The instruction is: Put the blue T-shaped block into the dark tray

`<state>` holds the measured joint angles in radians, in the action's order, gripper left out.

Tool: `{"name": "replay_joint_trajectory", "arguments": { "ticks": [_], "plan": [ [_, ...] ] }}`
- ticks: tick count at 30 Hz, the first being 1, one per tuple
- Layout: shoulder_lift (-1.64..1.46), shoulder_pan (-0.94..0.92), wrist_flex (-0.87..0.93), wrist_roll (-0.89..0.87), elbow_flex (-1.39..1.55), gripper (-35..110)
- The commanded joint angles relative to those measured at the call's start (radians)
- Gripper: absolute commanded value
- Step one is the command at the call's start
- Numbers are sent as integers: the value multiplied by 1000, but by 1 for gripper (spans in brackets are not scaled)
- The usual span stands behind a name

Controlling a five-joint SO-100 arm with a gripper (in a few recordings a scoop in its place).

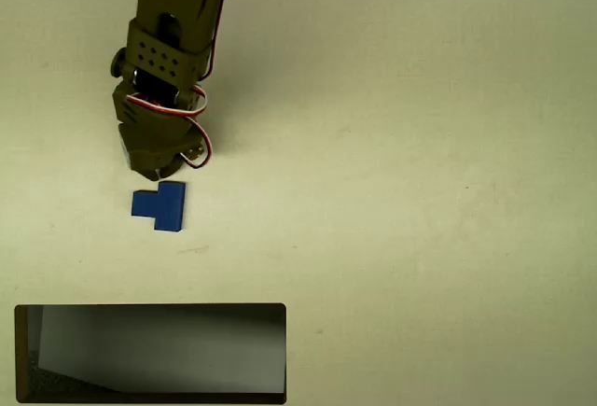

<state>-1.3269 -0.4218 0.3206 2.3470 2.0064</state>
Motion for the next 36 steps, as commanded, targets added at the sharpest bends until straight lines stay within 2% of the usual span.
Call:
{"name": "replay_joint_trajectory", "arguments": {
  "ticks": [1, 20, 36],
  "plan": [
    [32, 5, -3, -8, -58, 0],
    [356, 28, 28, -97, -506, 0],
    [377, 166, 17, -224, -546, 0]
  ]
}}
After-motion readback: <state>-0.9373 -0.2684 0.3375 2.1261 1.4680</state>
